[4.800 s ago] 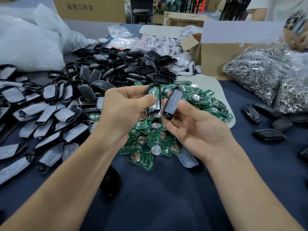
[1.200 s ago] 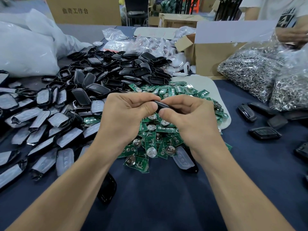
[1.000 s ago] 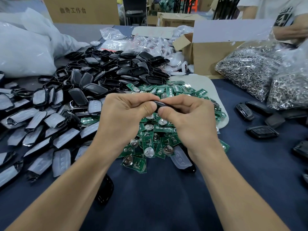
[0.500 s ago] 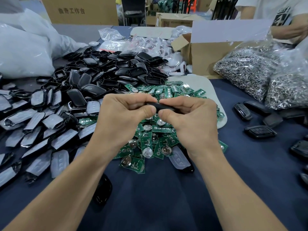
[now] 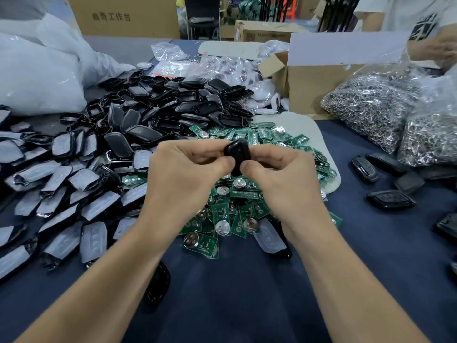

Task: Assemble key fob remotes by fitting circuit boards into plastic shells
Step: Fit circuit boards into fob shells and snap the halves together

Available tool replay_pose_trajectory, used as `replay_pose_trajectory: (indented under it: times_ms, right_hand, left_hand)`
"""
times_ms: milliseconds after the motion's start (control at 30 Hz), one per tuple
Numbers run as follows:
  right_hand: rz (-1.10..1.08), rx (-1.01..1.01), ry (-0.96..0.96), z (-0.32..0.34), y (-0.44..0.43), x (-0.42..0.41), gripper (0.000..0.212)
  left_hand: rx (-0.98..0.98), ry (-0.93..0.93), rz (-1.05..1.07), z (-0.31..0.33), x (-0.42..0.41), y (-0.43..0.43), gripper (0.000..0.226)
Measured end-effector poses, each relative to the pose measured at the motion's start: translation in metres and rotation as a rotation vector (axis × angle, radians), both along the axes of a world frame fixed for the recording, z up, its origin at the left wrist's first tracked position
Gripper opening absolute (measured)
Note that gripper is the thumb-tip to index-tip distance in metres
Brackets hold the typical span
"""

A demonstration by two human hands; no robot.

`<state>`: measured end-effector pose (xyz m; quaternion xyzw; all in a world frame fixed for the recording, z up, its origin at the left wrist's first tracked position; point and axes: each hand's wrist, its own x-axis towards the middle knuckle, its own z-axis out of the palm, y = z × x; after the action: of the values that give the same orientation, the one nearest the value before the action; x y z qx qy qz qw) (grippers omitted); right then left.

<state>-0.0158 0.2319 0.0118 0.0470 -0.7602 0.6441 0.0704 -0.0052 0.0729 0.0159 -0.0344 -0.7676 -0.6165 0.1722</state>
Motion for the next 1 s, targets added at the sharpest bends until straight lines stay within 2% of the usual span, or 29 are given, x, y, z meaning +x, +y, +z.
replay_pose_trajectory:
  times_ms: [67, 167, 233, 367, 433, 500, 600, 700, 800, 1000]
  right_hand:
    - [-0.021, 0.044, 0.075, -0.001, -0.003, 0.001, 0.027]
    - [-0.008, -0.006, 0.105, -0.002, -0.003, 0.001, 0.028]
    - [0.040, -0.135, 0.059, -0.001, -0.001, 0.000, 0.025]
    - [0.142, -0.445, -0.117, 0.000, 0.004, -0.001, 0.017]
    - [0.160, -0.504, -0.159, 0.001, 0.005, -0.001, 0.014]
    - [0.160, -0.514, -0.164, 0.002, 0.006, 0.000, 0.020]
    - [0.146, -0.438, -0.133, 0.002, 0.007, 0.000, 0.016]
    - [0.084, -0.281, -0.056, 0.001, 0.007, 0.000, 0.022]
    - [0.104, -0.327, -0.019, 0.000, 0.004, 0.000, 0.025]
    - [0.119, -0.388, -0.039, -0.001, 0.000, 0.002, 0.016]
  left_hand:
    - [-0.144, 0.007, 0.038, 0.001, 0.002, -0.001, 0.029]
    - [-0.311, 0.044, 0.110, 0.003, 0.003, 0.001, 0.027]
    - [-0.223, 0.029, 0.077, 0.003, 0.002, 0.003, 0.026]
    - [0.089, -0.028, -0.018, 0.001, 0.001, 0.007, 0.021]
    - [0.173, -0.027, -0.033, 0.000, 0.002, 0.010, 0.020]
    - [0.175, 0.005, -0.016, -0.001, 0.003, 0.013, 0.025]
    - [0.078, 0.046, 0.047, -0.001, 0.003, 0.013, 0.031]
    - [-0.157, 0.108, 0.088, 0.000, 0.006, 0.010, 0.037]
    - [-0.299, 0.155, 0.100, 0.003, 0.007, 0.008, 0.038]
    - [-0.387, 0.222, 0.136, 0.002, 0.009, 0.008, 0.023]
